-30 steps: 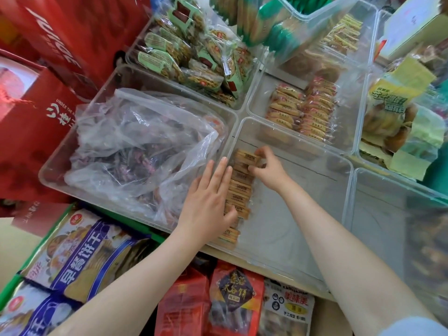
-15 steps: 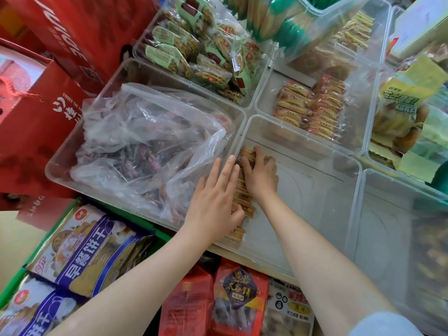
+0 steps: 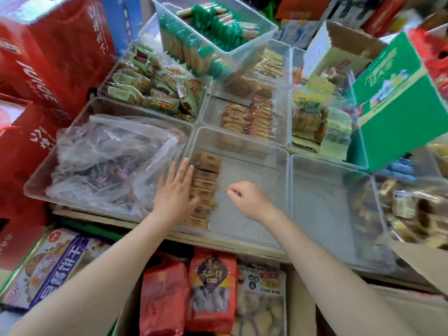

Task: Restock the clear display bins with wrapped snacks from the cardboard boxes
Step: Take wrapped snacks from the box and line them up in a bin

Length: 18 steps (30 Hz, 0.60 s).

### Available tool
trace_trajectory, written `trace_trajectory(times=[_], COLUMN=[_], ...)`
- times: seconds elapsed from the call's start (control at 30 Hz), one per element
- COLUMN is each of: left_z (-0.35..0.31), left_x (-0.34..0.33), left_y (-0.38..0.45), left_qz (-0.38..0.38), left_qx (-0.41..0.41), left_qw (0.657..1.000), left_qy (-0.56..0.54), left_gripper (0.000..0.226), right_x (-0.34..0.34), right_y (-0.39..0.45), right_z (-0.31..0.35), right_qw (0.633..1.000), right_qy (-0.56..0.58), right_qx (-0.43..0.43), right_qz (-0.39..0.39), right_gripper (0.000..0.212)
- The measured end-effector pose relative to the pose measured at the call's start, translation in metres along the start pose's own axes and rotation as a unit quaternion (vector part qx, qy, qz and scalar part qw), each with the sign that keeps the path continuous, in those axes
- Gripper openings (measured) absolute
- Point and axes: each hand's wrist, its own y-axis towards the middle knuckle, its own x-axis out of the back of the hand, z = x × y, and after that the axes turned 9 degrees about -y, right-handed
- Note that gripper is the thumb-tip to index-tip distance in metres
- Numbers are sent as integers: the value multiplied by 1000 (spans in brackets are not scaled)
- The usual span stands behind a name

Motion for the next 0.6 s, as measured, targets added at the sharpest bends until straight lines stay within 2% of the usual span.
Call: trace_trajectory(times=[0.07,0.17,0.2,0.3,0.4,0.5,0.6], left_z=[-18,-78,-105,-195,-279,-349,-404], left_x=[-1,-20,-31,-65,-100,-123,-142], left_y=[-10,-44,-59,-114,-161,-197,-221], left_qz=[-23,-49,-38,62,92,80,74], left_qx=[18,-29,-60,-143,-259,-346,-350], left_qw=[1000,994,989,969,941,913,916], left_qy=[-12,-98,-133,-191,-199,-202,-180], left_gripper=[88,76,72,63,63,62,64], right_x=[21,48,54,69,79,78,67], right_y=[-51,-133,-160,-234,-303,-366,-407], right_z=[-18,-54,-67,-110,-161,-216,-275], right_qw=[998,984,977,945,914,905,918], right_qy=[37,94,103,120,98,96,75], right_qx=[-17,-40,-48,-85,-137,-202,-281], right_qz=[-44,-144,-182,-292,-368,-361,-269], right_gripper=[34,28,26,26,29,31,32])
